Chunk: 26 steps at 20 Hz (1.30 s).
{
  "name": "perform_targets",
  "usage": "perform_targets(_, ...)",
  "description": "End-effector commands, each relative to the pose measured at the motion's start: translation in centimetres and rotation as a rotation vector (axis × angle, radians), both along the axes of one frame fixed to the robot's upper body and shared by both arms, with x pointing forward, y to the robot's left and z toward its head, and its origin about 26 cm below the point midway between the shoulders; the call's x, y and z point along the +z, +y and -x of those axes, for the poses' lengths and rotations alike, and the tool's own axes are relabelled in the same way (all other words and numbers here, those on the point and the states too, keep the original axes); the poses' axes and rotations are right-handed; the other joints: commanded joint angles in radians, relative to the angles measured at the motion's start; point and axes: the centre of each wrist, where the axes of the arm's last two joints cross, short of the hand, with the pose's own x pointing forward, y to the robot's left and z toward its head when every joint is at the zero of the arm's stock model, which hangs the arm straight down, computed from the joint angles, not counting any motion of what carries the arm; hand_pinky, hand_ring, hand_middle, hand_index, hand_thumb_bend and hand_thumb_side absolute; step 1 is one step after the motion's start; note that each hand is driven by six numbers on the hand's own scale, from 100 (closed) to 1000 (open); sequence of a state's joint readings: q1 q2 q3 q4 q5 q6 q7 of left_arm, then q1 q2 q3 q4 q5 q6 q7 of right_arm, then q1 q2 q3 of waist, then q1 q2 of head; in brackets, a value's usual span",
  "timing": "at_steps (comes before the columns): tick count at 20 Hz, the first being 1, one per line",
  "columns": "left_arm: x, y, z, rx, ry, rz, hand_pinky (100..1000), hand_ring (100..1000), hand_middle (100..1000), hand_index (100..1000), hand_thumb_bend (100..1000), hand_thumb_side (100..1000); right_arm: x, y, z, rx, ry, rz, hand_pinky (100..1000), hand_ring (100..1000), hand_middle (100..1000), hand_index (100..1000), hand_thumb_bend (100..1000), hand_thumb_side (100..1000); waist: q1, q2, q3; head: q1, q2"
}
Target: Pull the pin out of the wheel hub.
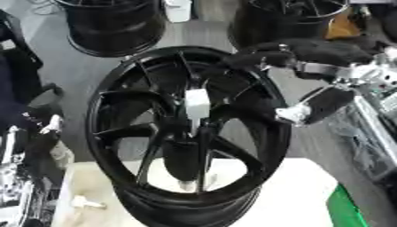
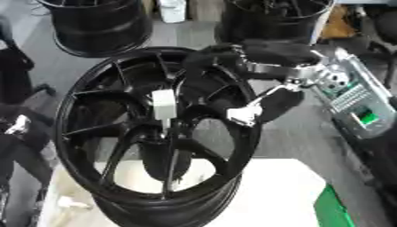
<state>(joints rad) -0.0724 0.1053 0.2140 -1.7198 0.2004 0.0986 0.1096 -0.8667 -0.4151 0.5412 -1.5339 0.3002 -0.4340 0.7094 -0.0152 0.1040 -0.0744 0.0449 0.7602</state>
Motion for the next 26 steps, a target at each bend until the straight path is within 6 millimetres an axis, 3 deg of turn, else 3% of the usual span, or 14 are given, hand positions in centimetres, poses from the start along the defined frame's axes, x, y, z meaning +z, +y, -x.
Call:
perform_targets(1,0.9,0.3,-0.2,0.014,-0.030,-0.010,707,605,581,635,242,100,0.6,3.4,-0.8,0.033,0.000,0.082,893,914,978,1000,100,687,0.005,-0.003,-0.007,0.008,-0.017)
perform_targets(5,1.0,0.4,-0.3,0.023,-0.033,-0.010,706,605,581,635,243,100,0.4,6.2,-2.0,0.057,0.035,0.141,896,919,990,1000,100,726,0.010,0.004,-0.011,0.007,-0.023)
perform_targets(10,0.9,0.4,-0.2,0.030,-0.032,-0.007,705,605,581,635,246,100,-0.8,6.2,-3.8,0.068,0.059,0.202,891,913,982,1000,100,742,0.011,0.006,-0.010,0.004,-0.027)
perform_targets(17,1.0,0.4,-0.3,0.030,-0.032,-0.007,705,604,581,635,246,100,-2.1,5.7,-4.7,0.069,0.035,0.251,881,889,938,1000,100,715,0.010,0.006,-0.009,0.004,-0.032)
perform_targets(23,0.9,0.4,-0.3,0.030,-0.031,-0.005,704,604,581,635,249,100,-2.5,5.3,-5.2,0.065,0.027,0.263,859,824,789,1000,100,498,0.009,0.007,-0.008,0.002,-0.035)
perform_targets(26,0.9,0.3,-0.3,0.029,-0.030,-0.004,704,603,581,635,253,100,-2.4,5.2,-5.3,0.065,0.027,0.259,847,758,612,936,100,341,0.009,0.007,-0.008,0.002,-0.033)
